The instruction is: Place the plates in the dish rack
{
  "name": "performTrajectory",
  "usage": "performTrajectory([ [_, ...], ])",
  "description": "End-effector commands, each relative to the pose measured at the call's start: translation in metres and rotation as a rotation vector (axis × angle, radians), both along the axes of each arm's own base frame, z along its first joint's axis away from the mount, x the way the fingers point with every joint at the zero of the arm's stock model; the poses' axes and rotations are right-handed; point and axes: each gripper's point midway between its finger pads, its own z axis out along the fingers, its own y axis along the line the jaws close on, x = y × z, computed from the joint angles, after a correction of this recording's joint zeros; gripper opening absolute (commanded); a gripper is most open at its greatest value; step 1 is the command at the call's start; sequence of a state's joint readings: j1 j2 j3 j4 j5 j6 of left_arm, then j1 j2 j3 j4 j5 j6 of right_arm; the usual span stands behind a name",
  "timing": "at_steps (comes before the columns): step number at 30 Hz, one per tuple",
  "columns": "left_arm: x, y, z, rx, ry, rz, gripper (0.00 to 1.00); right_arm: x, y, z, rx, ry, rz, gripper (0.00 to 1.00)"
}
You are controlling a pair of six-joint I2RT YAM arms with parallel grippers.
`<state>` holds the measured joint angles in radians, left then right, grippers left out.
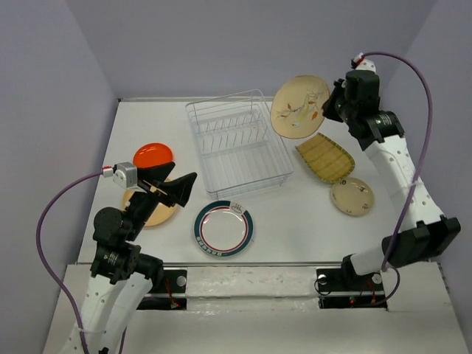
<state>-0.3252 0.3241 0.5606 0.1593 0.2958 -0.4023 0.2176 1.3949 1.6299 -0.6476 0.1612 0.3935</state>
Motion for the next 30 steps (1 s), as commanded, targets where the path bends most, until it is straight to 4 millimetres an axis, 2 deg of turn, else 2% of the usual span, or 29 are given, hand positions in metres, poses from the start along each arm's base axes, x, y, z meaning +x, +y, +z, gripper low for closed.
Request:
performTrajectory([
  [1,-0.002,0.007,0.025,-0.047,-0.044,0.03,0.99,0.041,0.017,0.093,-0.005,-0.292,-0.082,0.07],
  [3,-0.003,0.003,0.025,-0.046,-0.046,0.01,0.99,0.055,0.021,0.094,-0.017,-0.295,-0.103,0.07],
  [4,-0.003,0.002,0.024,-0.044,-0.043,0.001,0.99,0.07,0.031,0.081,-0.041,-0.268,-0.098,0.07],
  [5,-0.003,0.0,0.023,-0.04,-0.04,-0.004,0.99,0.072,0.039,0.095,-0.046,-0.301,-0.111,0.07],
  [9,-0.004,0.001,0.023,-0.039,-0.043,-0.002,0.99,0.096,0.065,0.087,-0.153,-0.298,-0.142,0.07],
  [10,-0.005,0.001,0.024,-0.041,-0.046,-0.002,0.99,0.107,0.066,0.082,-0.185,-0.292,-0.151,0.07],
  [15,-0.003,0.0,0.022,-0.042,-0.038,-0.003,0.99,0.127,0.075,0.063,-0.269,-0.268,-0.186,0.07],
  [22,-0.003,-0.001,0.021,-0.039,-0.034,-0.009,0.99,0.143,0.09,0.033,-0.385,-0.224,-0.207,0.07],
  [30,-0.003,-0.003,0.02,-0.035,-0.034,-0.017,0.99,0.148,0.102,0.018,-0.46,-0.213,-0.198,0.07],
])
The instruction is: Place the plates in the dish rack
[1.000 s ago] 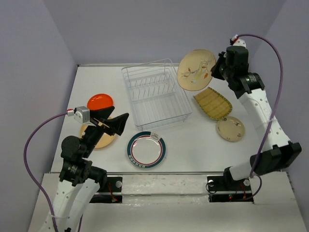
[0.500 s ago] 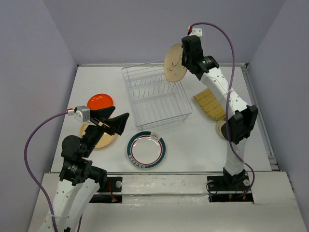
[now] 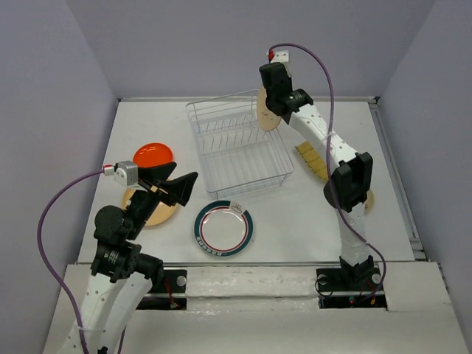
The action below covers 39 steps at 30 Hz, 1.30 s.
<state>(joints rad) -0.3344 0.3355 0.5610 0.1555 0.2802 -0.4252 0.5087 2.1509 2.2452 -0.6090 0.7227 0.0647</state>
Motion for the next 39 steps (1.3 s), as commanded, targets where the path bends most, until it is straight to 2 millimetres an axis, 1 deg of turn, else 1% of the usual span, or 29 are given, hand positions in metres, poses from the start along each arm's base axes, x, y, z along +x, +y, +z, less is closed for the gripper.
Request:
performTrajectory([
  [1,-0.006,-0.001,0.023,-0.018,-0.063,-0.017,0.99,0.007,0.006,0.09,0.084,-0.275,-0.04,0.07],
  [2,-0.006,-0.001,0.023,-0.018,-0.063,-0.017,0.99,0.007,0.012,0.085,0.082,-0.269,-0.027,0.07],
  [3,-0.007,-0.001,0.024,-0.019,-0.066,-0.017,0.99,0.009,0.014,0.077,0.075,-0.257,-0.024,0.07],
  [4,-0.006,-0.001,0.023,-0.018,-0.065,-0.015,0.99,0.008,0.018,0.073,0.039,-0.24,-0.003,0.07],
  [5,-0.007,-0.001,0.024,-0.019,-0.067,-0.017,0.99,0.008,0.025,0.069,0.031,-0.238,0.01,0.07],
  [6,-0.007,-0.001,0.024,-0.019,-0.068,-0.015,0.99,0.01,0.026,0.06,0.016,-0.224,0.012,0.07],
  [8,-0.007,-0.001,0.025,-0.02,-0.069,-0.017,0.99,0.009,0.04,0.048,-0.013,-0.202,0.044,0.07],
  [9,-0.007,-0.001,0.024,-0.02,-0.067,-0.015,0.99,0.012,0.041,0.037,-0.037,-0.185,0.041,0.07],
  [11,-0.007,-0.001,0.024,-0.02,-0.067,-0.014,0.99,0.008,0.054,0.026,-0.078,-0.168,0.061,0.07],
  [12,-0.007,-0.001,0.024,-0.022,-0.066,-0.014,0.99,0.011,0.055,0.015,-0.107,-0.15,0.064,0.07],
  [13,-0.007,0.0,0.024,-0.021,-0.067,-0.012,0.99,0.01,0.061,0.008,-0.118,-0.143,0.071,0.07],
  [14,-0.007,0.0,0.024,-0.021,-0.067,-0.012,0.99,0.011,0.061,0.002,-0.13,-0.133,0.068,0.07],
  [15,-0.007,0.0,0.025,-0.021,-0.068,-0.012,0.99,0.009,0.066,-0.002,-0.134,-0.128,0.076,0.07],
  [18,-0.006,0.0,0.024,-0.023,-0.065,-0.013,0.99,0.012,0.067,-0.016,-0.154,-0.107,0.076,0.07],
  [19,-0.006,0.0,0.024,-0.023,-0.062,-0.012,0.99,0.011,0.072,-0.02,-0.168,-0.1,0.084,0.07],
  [23,-0.005,-0.001,0.023,-0.022,-0.061,-0.012,0.99,0.015,0.073,-0.021,-0.178,-0.104,0.078,0.07],
  [24,-0.005,-0.001,0.022,-0.022,-0.058,-0.012,0.99,0.016,0.074,-0.02,-0.175,-0.107,0.076,0.11],
  [25,-0.004,0.0,0.022,-0.023,-0.056,-0.009,0.99,0.016,0.075,-0.019,-0.166,-0.111,0.08,0.17],
  [26,-0.003,0.0,0.021,-0.021,-0.052,-0.004,0.99,0.015,0.075,-0.016,-0.158,-0.116,0.083,0.29],
  [29,0.002,0.0,0.016,-0.012,-0.026,0.005,0.99,0.011,0.08,-0.002,-0.101,-0.127,0.116,0.49],
  [30,0.004,0.0,0.014,-0.008,-0.018,0.007,0.99,0.009,0.082,0.002,-0.084,-0.127,0.128,0.6],
  [31,0.006,-0.002,0.012,-0.002,-0.009,0.005,0.99,0.004,0.083,0.013,-0.051,-0.134,0.146,0.65],
  [32,0.007,-0.002,0.011,0.001,-0.004,0.005,0.99,0.001,0.083,0.019,-0.035,-0.138,0.152,0.67],
  [33,0.008,-0.003,0.009,0.003,0.003,0.002,0.99,-0.003,0.084,0.031,-0.008,-0.15,0.167,0.7],
  [36,0.01,-0.003,0.007,0.009,0.009,0.002,0.99,-0.013,0.083,0.042,0.037,-0.145,0.184,0.72],
  [37,0.01,-0.003,0.007,0.01,0.01,0.004,0.99,-0.02,0.082,0.056,0.071,-0.162,0.198,0.72],
  [38,0.01,-0.002,0.007,0.01,0.01,0.006,0.99,-0.024,0.081,0.053,0.066,-0.145,0.21,0.72],
  [39,0.011,-0.002,0.007,0.01,0.012,0.007,0.99,-0.029,0.082,0.055,0.105,-0.145,0.21,0.72],
])
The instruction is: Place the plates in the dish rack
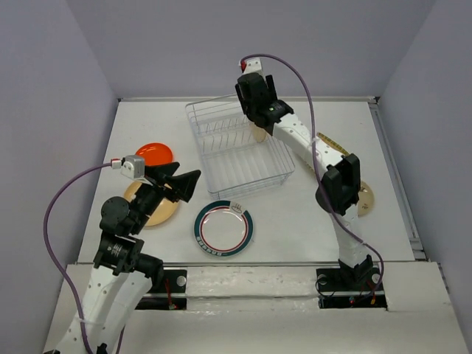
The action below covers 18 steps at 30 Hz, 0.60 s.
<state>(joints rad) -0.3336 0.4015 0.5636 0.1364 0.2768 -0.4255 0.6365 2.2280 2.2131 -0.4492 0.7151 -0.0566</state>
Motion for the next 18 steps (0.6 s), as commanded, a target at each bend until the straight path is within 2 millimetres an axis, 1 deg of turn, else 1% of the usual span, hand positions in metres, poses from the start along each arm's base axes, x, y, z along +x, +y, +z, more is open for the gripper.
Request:
performTrajectory([
  [1,-0.003,0.002,0.025,-0.014,-0.066,0.005,0.99,-0.032,0.003,0.087,0.222,-0.096,0.072,0.73],
  [2,-0.002,0.002,0.024,-0.014,-0.064,0.004,0.99,-0.039,0.006,0.089,0.268,-0.084,0.089,0.73],
  [3,-0.001,0.003,0.023,-0.01,-0.06,0.008,0.99,-0.056,0.011,0.092,0.309,-0.046,0.158,0.76],
  [5,0.0,0.003,0.023,-0.007,-0.058,0.013,0.99,-0.08,0.021,0.089,0.408,0.012,0.237,0.79],
  [6,0.0,0.004,0.021,-0.006,-0.052,0.018,0.99,-0.105,0.017,0.08,0.443,0.06,0.276,0.81],
  [7,0.002,0.005,0.021,-0.004,-0.048,0.025,0.99,-0.122,0.033,0.08,0.548,0.094,0.365,0.82],
  [8,0.003,0.006,0.021,-0.003,-0.043,0.033,0.99,-0.141,0.039,0.075,0.596,0.118,0.41,0.83],
  [9,0.005,0.007,0.017,0.003,-0.027,0.041,0.99,-0.179,0.032,0.05,0.643,0.186,0.47,0.83],
  [10,0.008,0.01,0.015,0.007,-0.017,0.062,0.99,-0.197,0.033,0.046,0.724,0.195,0.48,0.83],
  [11,0.01,0.011,0.013,0.015,-0.003,0.067,0.99,-0.212,0.034,0.052,0.798,0.172,0.528,0.83],
  [12,0.011,0.011,0.013,0.017,-0.001,0.069,0.99,-0.239,0.023,0.071,0.873,0.137,0.572,0.8],
  [13,0.012,0.011,0.011,0.019,0.007,0.071,0.99,-0.256,0.016,0.03,0.917,0.223,0.524,0.78],
  [14,0.013,0.01,0.01,0.018,0.011,0.066,0.99,-0.27,0.014,0.026,0.959,0.224,0.537,0.77],
  [15,0.013,0.01,0.01,0.017,0.012,0.064,0.99,-0.28,0.009,0.018,0.994,0.237,0.529,0.69],
  [16,0.013,0.011,0.01,0.019,0.013,0.065,0.99,-0.3,0.0,-0.005,1.051,0.292,0.503,0.64],
  [17,0.013,0.011,0.01,0.016,0.015,0.068,0.99,-0.308,0.0,-0.013,1.08,0.308,0.512,0.6],
  [18,0.013,0.012,0.011,0.017,0.012,0.07,0.99,-0.318,0.001,-0.026,1.094,0.35,0.514,0.59],
])
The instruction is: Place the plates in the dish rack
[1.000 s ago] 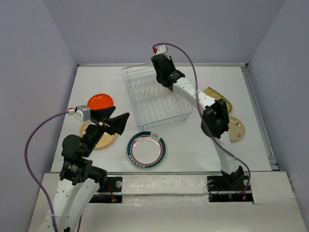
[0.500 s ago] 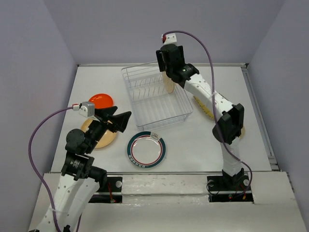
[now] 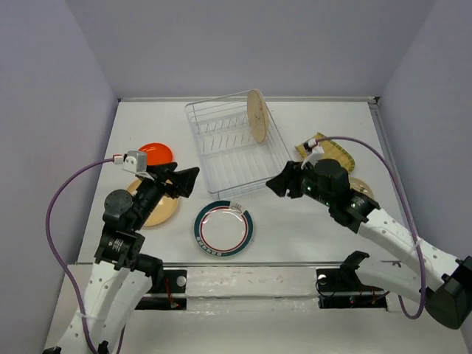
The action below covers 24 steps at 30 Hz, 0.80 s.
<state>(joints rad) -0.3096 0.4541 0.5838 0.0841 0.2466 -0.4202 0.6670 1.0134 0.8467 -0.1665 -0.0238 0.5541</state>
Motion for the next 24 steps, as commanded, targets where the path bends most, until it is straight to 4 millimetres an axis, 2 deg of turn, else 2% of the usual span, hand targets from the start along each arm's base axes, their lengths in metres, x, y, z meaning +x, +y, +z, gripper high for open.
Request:
performTrajectory([
  [1,-0.001,0.006,0.026,-0.01,-0.066,0.02,0.99,-0.042,0.017,-0.028,0.227,0.169,0.089,0.58],
  [2,0.0,0.007,0.027,-0.007,-0.068,0.027,0.99,-0.05,0.012,-0.057,0.2,0.226,0.078,0.56],
  [5,0.001,0.011,0.027,-0.008,-0.069,0.044,0.99,-0.061,0.017,-0.075,0.252,0.265,0.111,0.54],
  [6,0.001,0.011,0.027,-0.007,-0.069,0.046,0.99,-0.067,0.014,-0.096,0.243,0.306,0.103,0.55],
  [8,0.002,0.011,0.025,-0.003,-0.066,0.041,0.99,-0.072,0.016,-0.116,0.266,0.347,0.105,0.62],
  [10,0.001,0.009,0.026,-0.001,-0.069,0.028,0.99,-0.074,0.019,-0.128,0.294,0.389,0.103,0.65],
  [11,0.001,0.008,0.025,0.001,-0.07,0.023,0.99,-0.074,0.026,-0.123,0.33,0.365,0.129,0.66],
  [12,0.001,0.007,0.026,0.001,-0.073,0.019,0.99,-0.073,0.028,-0.128,0.34,0.377,0.128,0.67],
  [13,0.001,0.007,0.025,0.002,-0.072,0.017,0.99,-0.077,0.032,-0.145,0.317,0.421,0.131,0.67],
  [14,0.001,0.006,0.025,0.002,-0.07,0.014,0.99,-0.08,0.041,-0.144,0.335,0.415,0.153,0.67],
  [15,0.0,0.006,0.025,0.004,-0.073,0.011,0.99,-0.083,0.045,-0.162,0.305,0.462,0.152,0.67],
  [17,0.001,0.006,0.025,0.008,-0.076,0.012,0.99,-0.086,0.061,-0.162,0.33,0.466,0.183,0.67],
  [19,0.0,0.006,0.025,0.011,-0.078,0.009,0.99,-0.089,0.071,-0.17,0.335,0.492,0.203,0.66],
  [20,0.0,0.005,0.025,0.014,-0.08,0.005,0.99,-0.091,0.075,-0.184,0.326,0.532,0.196,0.66],
  [21,0.0,0.006,0.026,0.014,-0.083,0.007,0.99,-0.089,0.082,-0.18,0.349,0.517,0.21,0.63],
  [23,-0.001,0.005,0.026,0.013,-0.084,0.002,0.99,-0.087,0.088,-0.186,0.358,0.529,0.206,0.61],
  [24,-0.001,0.005,0.026,0.014,-0.085,-0.001,0.99,-0.089,0.091,-0.19,0.354,0.536,0.207,0.57],
])
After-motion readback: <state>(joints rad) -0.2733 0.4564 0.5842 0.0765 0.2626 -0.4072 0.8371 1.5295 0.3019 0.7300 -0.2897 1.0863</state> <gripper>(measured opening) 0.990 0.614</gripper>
